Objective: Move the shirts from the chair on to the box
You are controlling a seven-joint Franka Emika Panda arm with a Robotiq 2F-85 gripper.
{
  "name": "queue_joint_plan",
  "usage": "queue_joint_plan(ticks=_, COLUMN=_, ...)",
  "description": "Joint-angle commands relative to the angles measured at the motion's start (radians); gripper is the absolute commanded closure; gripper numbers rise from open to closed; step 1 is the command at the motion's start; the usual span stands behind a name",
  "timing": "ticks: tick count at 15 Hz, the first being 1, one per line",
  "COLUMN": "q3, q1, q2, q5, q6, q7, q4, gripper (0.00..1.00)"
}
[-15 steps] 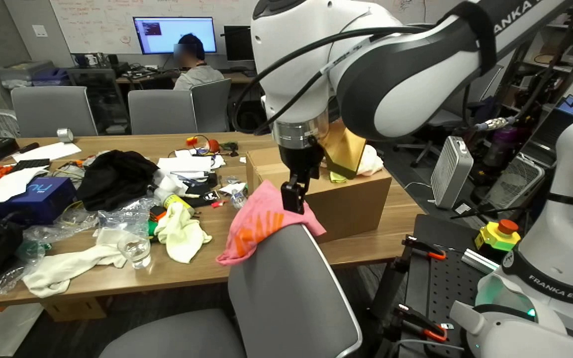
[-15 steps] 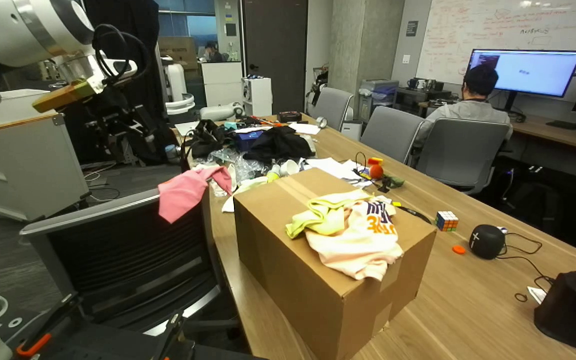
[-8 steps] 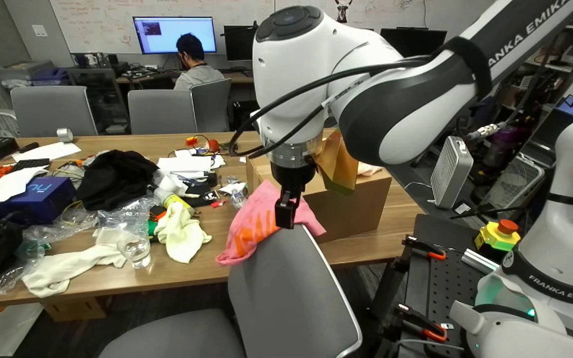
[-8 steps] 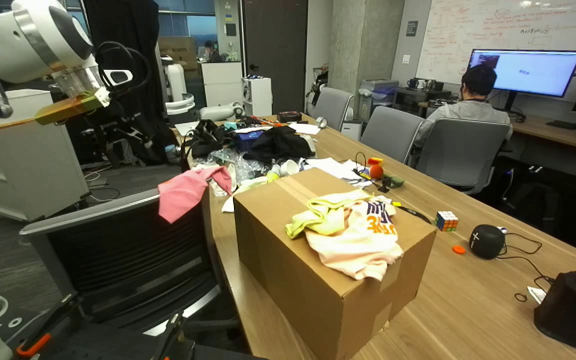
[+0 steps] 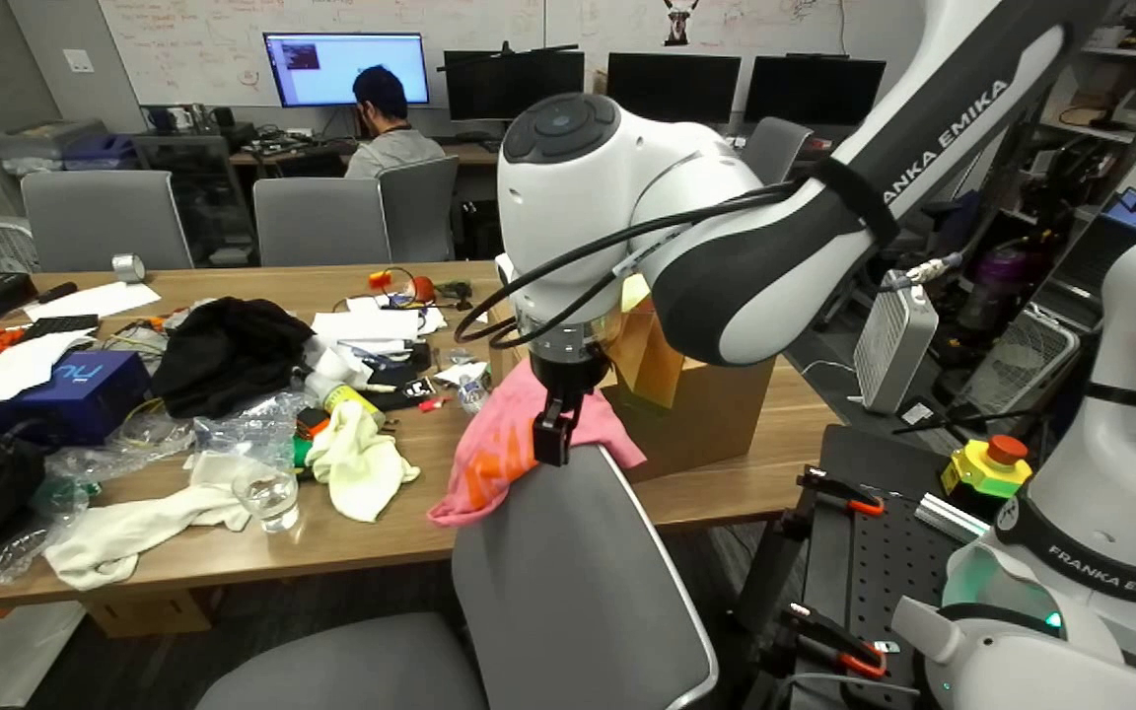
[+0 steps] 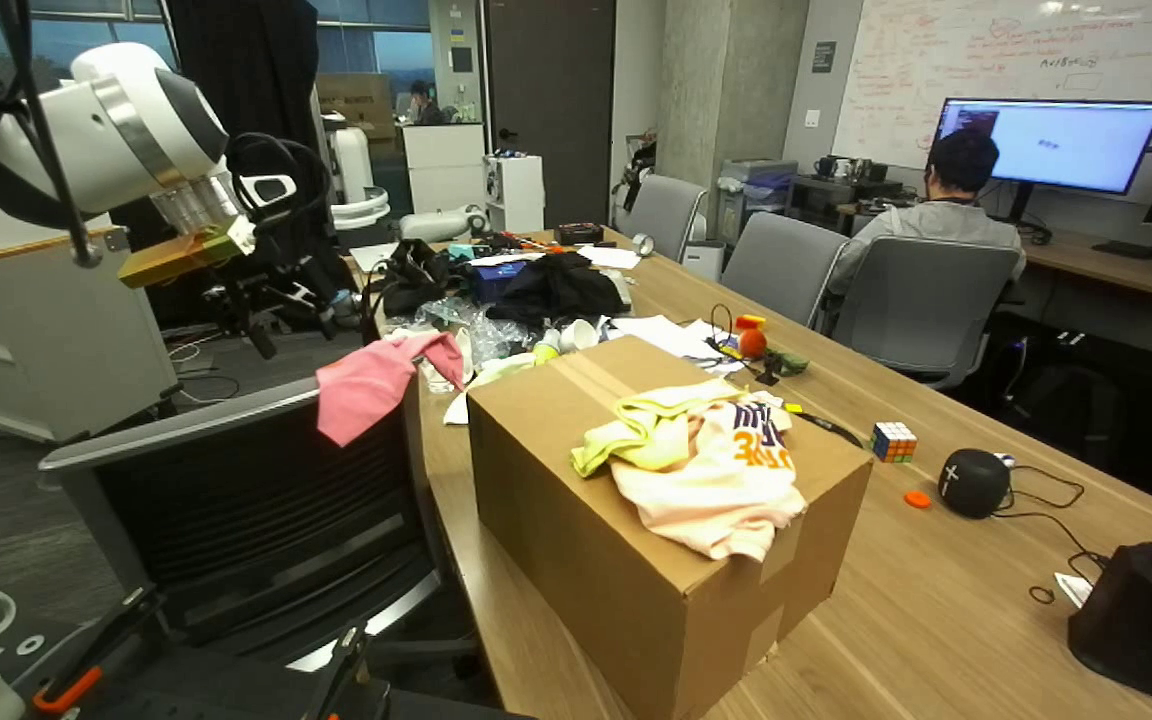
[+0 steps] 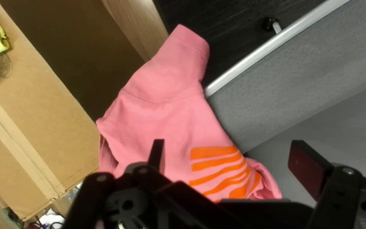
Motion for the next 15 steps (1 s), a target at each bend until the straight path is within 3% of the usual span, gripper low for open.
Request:
queue_joint_plan(ticks=1, q3=-0.031, q1=0.009, q2=0.057, q5=-0.040, q6=0.054, q7=0.067, q4=0.042, gripper=0.00)
queue_joint_plan(ticks=15, q3=-0.121, q1=0.021, q2=0.194, q5=-0.305, q6=0.076, q7=0.295, q4=0.144, gripper=0.00)
